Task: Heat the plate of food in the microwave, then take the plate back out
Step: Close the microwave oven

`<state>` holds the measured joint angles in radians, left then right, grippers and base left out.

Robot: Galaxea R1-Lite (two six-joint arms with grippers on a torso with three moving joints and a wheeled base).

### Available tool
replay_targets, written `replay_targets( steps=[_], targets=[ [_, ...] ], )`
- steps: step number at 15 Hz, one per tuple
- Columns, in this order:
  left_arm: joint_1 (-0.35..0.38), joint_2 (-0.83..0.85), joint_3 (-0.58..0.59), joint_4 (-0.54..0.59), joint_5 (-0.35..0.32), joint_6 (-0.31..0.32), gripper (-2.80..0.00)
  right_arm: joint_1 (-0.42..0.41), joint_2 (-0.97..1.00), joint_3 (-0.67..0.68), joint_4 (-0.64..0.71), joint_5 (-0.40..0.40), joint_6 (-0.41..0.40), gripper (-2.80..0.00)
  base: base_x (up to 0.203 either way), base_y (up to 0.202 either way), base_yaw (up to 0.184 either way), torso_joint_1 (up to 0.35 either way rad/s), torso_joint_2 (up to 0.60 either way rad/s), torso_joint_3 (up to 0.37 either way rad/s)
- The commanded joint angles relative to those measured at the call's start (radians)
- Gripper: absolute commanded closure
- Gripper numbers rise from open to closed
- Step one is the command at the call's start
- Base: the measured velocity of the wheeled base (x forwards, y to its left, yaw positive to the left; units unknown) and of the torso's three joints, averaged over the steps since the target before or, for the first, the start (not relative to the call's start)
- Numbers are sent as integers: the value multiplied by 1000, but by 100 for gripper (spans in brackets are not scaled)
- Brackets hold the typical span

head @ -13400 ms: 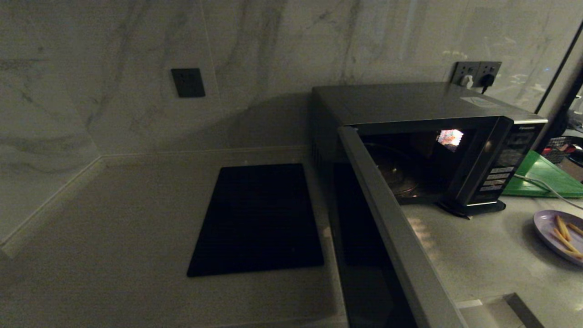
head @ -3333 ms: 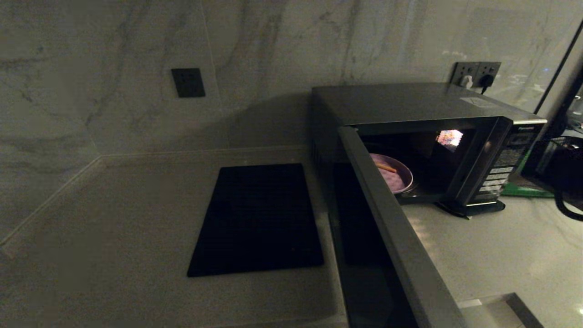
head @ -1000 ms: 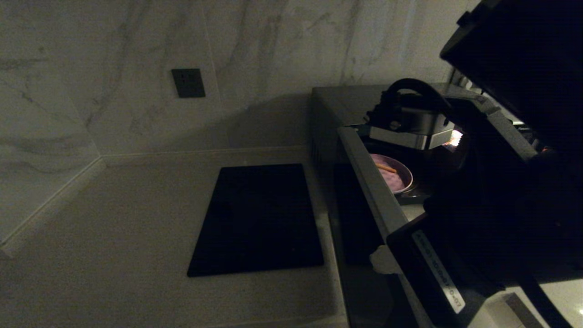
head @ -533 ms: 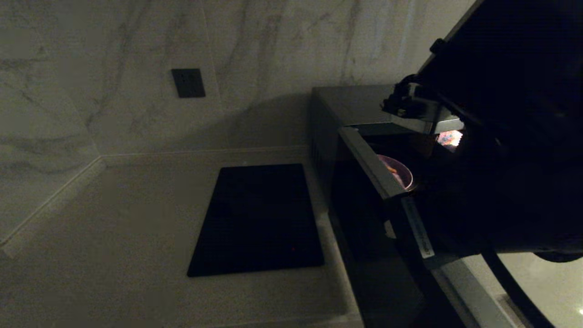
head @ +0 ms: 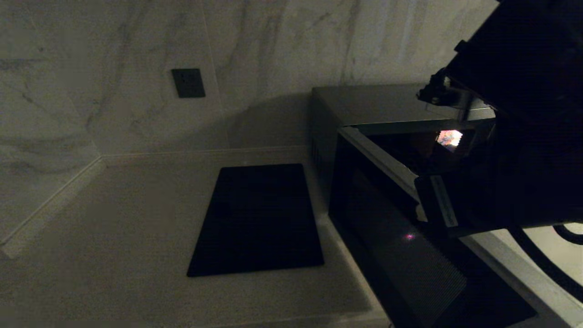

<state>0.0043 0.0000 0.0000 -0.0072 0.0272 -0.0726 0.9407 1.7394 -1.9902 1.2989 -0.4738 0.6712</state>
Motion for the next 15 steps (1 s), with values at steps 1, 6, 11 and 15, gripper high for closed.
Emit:
replay_targets(
  steps=[1, 6, 11, 15],
  targets=[
    [0, 2, 0, 0, 0, -1, 0, -32, -15, 1, 16, -2, 7, 0, 0, 0, 0, 0, 0, 0],
    [0, 0, 0, 0, 0, -1, 0, -126, -40, 25, 52, -3, 36, 0, 0, 0, 0, 0, 0, 0],
    [0, 2, 0, 0, 0, -1, 0, -234, -67, 50, 52, -3, 36, 0, 0, 0, 0, 0, 0, 0],
    [0, 2, 0, 0, 0, -1, 0, -352, -69, 77, 51, -3, 36, 0, 0, 0, 0, 0, 0, 0]
  ],
)
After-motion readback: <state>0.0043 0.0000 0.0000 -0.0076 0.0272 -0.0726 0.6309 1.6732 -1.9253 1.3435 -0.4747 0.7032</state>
